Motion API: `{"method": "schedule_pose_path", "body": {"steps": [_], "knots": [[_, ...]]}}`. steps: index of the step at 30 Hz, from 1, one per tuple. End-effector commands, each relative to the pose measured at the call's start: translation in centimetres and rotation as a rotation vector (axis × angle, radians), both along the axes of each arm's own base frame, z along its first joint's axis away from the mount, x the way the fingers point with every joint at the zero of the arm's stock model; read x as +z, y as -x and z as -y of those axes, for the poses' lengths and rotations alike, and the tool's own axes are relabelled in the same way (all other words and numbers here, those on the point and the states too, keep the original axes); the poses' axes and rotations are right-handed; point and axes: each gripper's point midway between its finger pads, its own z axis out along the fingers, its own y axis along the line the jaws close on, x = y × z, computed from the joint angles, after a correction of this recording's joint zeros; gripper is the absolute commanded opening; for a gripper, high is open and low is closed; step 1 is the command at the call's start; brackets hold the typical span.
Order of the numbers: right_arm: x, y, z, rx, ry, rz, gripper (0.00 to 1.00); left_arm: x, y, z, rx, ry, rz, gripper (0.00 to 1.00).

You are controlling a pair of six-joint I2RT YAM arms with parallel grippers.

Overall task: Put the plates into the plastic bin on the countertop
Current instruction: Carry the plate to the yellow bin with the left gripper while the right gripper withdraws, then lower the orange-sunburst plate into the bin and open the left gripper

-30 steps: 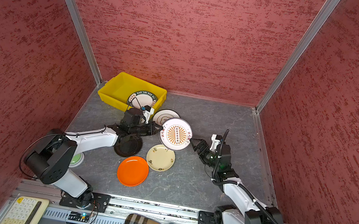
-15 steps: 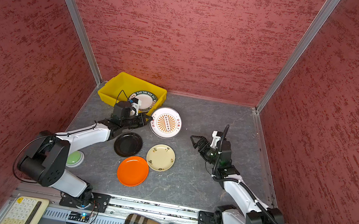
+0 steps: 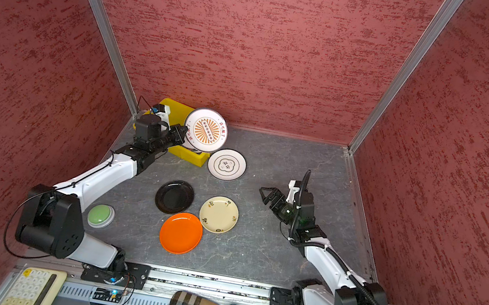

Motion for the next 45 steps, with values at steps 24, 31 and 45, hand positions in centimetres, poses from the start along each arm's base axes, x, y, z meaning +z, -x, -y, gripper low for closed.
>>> {"method": "schedule_pose_path", "body": {"steps": [24, 31, 45], "knots": [[1.4, 0.7, 1.3, -0.046, 0.06, 0.042, 0.99, -3.2, -10.6, -6.8, 0.182, -0.207, -0.121, 0.0], [0.6, 1.6, 2.2, -0.085, 0.065, 0.032, 0.99, -5.8, -12.1, -6.9, 0.179, -0.176, -0.173, 0.0], [-0.5, 1.7, 2.5, -0.102, 0.077, -0.002, 0.99, -10.4, -12.9, -8.0, 0.173, -0.079, -0.278, 0.08]]}}
